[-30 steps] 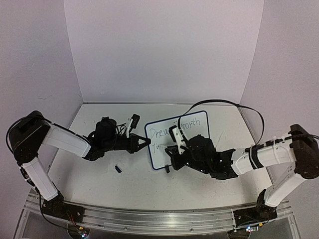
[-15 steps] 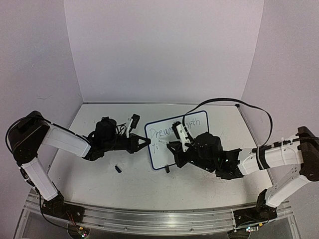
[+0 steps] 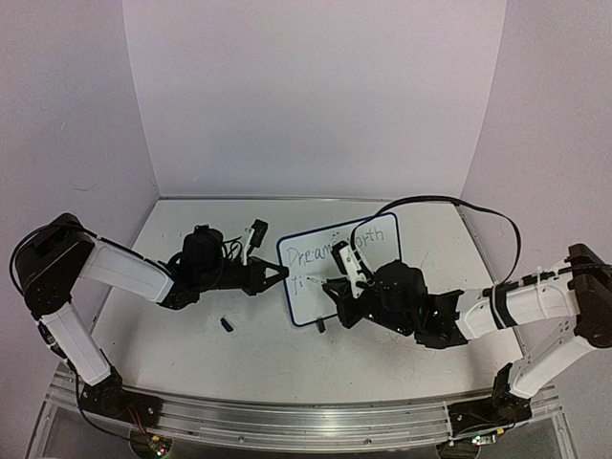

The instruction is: Write a sentence on the whiteboard

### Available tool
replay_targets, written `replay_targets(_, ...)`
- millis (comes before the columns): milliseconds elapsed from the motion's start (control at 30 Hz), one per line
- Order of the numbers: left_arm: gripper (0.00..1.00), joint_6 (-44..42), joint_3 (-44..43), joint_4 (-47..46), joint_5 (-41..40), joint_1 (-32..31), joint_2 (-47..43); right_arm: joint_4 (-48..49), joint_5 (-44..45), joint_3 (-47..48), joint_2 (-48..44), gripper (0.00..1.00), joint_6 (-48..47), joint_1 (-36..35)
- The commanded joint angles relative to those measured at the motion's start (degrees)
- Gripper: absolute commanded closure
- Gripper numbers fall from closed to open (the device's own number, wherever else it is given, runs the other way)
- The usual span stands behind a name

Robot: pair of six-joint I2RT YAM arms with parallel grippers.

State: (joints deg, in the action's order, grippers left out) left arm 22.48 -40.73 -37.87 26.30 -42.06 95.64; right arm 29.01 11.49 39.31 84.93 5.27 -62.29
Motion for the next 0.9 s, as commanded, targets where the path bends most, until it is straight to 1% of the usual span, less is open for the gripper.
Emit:
replay_targets(0,1.0,-1.1,0.4,1.1,-2.4,0.1,-1.8,0.8,0.4,1.4,0.7,1.0,0.7,0.1)
replay_targets(867,1.0,-2.1,-1.6,1.3,-2.4,0.1,0.4,0.6,3.1,1.5,0.3,1.0,0.3,0.1)
